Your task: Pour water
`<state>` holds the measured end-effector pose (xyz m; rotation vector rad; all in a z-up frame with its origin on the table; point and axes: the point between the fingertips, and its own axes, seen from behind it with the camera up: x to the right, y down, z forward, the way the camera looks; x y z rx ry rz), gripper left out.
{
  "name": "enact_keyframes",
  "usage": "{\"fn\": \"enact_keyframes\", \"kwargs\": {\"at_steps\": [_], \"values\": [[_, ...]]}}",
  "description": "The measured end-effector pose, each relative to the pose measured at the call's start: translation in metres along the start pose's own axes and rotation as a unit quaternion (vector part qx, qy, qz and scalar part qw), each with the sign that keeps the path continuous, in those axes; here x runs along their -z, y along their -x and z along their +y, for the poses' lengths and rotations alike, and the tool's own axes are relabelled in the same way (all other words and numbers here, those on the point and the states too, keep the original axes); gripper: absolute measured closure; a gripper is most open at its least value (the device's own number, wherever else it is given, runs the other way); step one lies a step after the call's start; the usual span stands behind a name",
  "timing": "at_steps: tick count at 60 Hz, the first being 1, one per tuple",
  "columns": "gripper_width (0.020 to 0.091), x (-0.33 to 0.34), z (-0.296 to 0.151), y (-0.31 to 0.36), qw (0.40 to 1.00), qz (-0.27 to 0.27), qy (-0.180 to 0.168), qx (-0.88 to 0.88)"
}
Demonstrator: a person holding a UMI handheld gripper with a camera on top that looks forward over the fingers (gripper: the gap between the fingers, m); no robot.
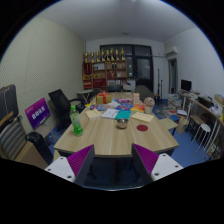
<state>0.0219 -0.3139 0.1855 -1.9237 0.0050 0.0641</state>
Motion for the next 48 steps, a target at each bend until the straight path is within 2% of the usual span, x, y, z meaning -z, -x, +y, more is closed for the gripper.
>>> {"fn": "enact_keyframes", "kwargs": {"at_steps": [2, 3, 7, 8, 15, 17, 30, 36, 48], "values": [[0.0284, -0.001, -0.002, -0.005, 1.0, 0.007, -0.002, -0.004], [0.0289, 0.011, -0.008, 0.019, 1.0, 0.016, 0.001, -0.008], [0.0294, 0.005, -0.007, 0.004, 0.999, 0.031, 0.0, -0.017], [0.0295, 0.014, -0.001, 0.023, 0.999, 0.038, -0.003, -0.017], [0.0294, 0.015, -0.003, 0.023, 0.998, 0.064, -0.006, -0.013], [0.0292, 0.021, -0.006, 0.042, 0.997, 0.071, -0.008, -0.011], [0.0294, 0.001, 0.003, 0.114, 1.0, 0.026, -0.007, -0.001], [0.0297, -0.036, 0.009, 0.143, 1.0, 0.01, -0.015, 0.011], [0.0294, -0.17, -0.013, 0.209, 0.998, -0.037, -0.047, 0.015]]}}
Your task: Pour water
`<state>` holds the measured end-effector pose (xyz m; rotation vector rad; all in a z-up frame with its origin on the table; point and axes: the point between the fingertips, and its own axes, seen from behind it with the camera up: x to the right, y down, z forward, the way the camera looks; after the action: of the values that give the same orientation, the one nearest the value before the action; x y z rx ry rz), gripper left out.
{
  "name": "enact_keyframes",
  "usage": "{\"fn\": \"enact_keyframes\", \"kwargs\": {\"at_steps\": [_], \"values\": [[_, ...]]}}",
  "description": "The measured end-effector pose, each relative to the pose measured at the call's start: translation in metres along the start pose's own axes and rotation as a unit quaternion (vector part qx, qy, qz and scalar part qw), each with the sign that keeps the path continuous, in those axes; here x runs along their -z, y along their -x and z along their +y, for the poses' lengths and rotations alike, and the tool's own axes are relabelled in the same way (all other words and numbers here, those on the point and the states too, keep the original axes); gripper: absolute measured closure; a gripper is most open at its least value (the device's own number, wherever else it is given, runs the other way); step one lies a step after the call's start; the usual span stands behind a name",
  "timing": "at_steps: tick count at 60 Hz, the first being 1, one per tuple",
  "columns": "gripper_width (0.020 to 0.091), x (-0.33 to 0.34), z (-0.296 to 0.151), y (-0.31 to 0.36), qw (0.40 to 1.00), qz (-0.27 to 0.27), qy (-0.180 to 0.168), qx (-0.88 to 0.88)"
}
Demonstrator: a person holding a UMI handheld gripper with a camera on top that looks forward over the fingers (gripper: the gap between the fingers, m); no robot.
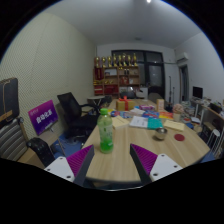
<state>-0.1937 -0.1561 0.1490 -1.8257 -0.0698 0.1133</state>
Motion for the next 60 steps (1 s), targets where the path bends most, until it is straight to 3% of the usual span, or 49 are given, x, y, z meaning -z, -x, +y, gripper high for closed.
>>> {"fn": "enact_keyframes", "kwargs": {"at_steps": [12, 26, 27, 32, 45, 54, 60], "values": [[0.0299, -0.139, 0.006, 0.023, 0.999, -0.036, -0.006, 0.015], [0.0293, -0.229, 0.011, 0.027, 0.998, -0.057, -0.015, 0.01], [0.0302, -0.233, 0.012, 0.03, 0.998, -0.061, -0.014, 0.012], [0.0616, -0.25, 0.021, 0.035, 0.997, -0.076, -0.007, 0.029], [0.0655, -0.251, 0.017, 0.043, 0.995, -0.083, -0.024, 0.053], [0.072, -0.255, 0.019, 0.042, 0.994, -0.111, 0.01, -0.02], [0.0741, -0.255, 0.011, 0.047, 0.982, -0.143, 0.056, -0.113]]}}
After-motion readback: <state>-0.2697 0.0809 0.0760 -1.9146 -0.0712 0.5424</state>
